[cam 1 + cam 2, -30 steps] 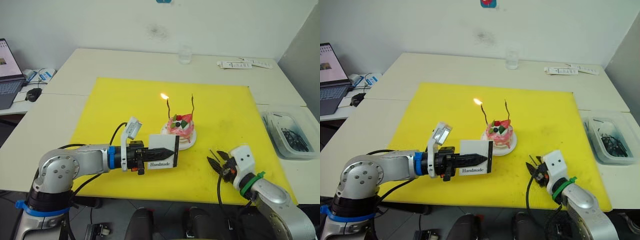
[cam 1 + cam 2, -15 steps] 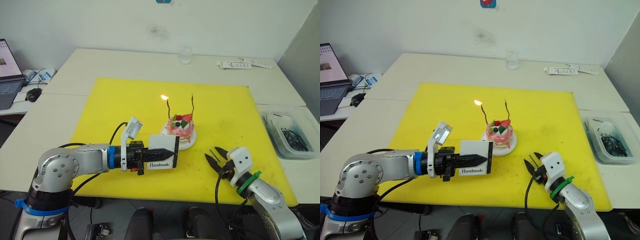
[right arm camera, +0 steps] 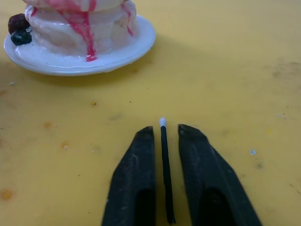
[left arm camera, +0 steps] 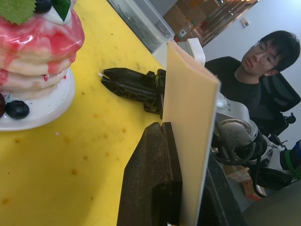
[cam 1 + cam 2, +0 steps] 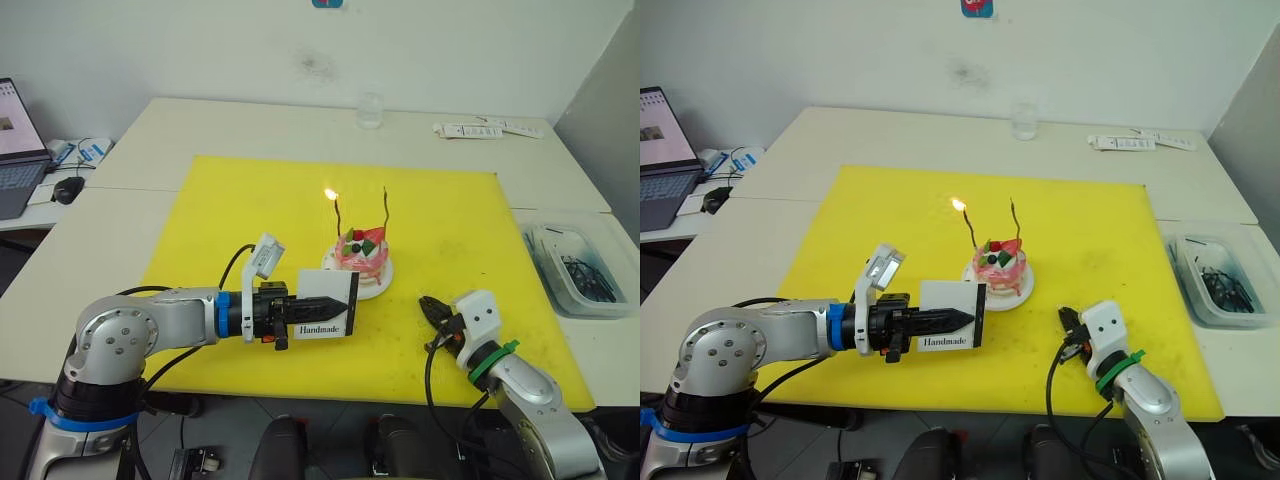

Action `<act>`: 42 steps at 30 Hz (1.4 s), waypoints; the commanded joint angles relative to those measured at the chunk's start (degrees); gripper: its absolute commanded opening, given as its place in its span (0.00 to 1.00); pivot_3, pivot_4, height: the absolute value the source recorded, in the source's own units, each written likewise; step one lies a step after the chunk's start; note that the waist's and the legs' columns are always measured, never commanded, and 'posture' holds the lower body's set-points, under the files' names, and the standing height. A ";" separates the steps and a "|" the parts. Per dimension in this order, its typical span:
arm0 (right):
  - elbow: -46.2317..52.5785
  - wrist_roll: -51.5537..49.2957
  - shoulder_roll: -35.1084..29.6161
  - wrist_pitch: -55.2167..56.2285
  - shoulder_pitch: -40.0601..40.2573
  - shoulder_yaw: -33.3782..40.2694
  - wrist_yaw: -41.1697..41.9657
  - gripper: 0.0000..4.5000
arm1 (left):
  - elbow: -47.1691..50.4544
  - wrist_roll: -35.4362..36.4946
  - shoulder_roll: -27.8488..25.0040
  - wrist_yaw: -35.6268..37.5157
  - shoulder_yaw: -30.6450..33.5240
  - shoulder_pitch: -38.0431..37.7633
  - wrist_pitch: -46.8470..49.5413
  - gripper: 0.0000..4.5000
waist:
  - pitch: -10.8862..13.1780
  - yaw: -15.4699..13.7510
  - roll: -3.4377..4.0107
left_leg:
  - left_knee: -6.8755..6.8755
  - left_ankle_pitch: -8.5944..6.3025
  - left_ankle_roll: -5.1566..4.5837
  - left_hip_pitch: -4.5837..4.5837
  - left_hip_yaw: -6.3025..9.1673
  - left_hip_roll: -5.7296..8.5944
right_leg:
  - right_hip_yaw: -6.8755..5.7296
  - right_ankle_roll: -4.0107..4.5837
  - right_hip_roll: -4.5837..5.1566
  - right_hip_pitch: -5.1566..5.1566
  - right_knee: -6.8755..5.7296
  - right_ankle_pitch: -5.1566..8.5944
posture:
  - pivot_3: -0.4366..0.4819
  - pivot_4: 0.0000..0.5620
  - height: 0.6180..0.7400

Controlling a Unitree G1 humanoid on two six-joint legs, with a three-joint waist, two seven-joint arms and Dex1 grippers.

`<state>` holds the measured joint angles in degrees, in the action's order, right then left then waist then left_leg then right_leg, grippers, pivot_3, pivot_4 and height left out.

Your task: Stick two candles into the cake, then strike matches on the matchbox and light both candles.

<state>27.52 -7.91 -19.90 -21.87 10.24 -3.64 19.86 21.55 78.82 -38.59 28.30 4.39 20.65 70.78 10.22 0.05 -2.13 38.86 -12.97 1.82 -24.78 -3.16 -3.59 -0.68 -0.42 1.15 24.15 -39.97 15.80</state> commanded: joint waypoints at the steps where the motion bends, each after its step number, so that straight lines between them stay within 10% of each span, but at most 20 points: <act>1: 0.95 0.88 -0.04 -0.96 1.71 -0.07 -0.84 0.00 | 0.47 0.82 -0.26 0.76 0.72 0.84 -0.50 0.00 | -0.01 0.00 -0.02 | 0.00 0.00 0.00 0.00 0.00 0.00 | 0.00 0.00 0.00 0.00 0.00 0.00 | 0.48 0.27 0.54; 9: 5.41 -0.83 -1.15 -1.26 1.62 0.69 1.08 0.00 | 0.97 0.91 0.23 -0.17 0.54 0.43 -0.63 0.00 | -0.02 -0.02 -0.03 | -0.01 0.00 0.00 0.00 0.03 -0.01 | -0.03 -0.02 0.00 0.00 0.00 -0.01 | 0.48 0.27 0.54; 26: 27.37 -18.74 -26.63 -32.99 -25.17 0.35 17.59 0.00 | -3.51 -4.82 6.84 -2.79 -2.64 5.15 -1.27 0.00 | 0.00 -0.08 -0.02 | -0.05 -0.01 -0.02 -0.03 0.07 0.04 | -0.06 -0.04 -0.02 0.00 0.03 0.01 | 0.48 0.27 0.54; 42: 25.69 -15.22 -25.35 -30.68 -30.87 -10.21 15.45 0.00 | -2.59 -6.20 7.69 -1.84 -2.10 4.79 -0.49 0.00 | 0.01 0.00 -0.03 | -0.04 0.00 -0.02 -0.03 0.07 0.02 | -0.06 -0.10 0.00 0.00 0.02 -0.01 | 0.48 0.27 0.54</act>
<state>53.05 -24.16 -45.38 -53.98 -19.70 -13.55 36.02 17.39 72.10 -31.11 25.67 1.73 25.18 70.68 10.23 0.05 -2.16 38.82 -12.97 1.80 -24.80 -3.09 -3.58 -0.74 -0.51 1.14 24.15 -39.95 15.79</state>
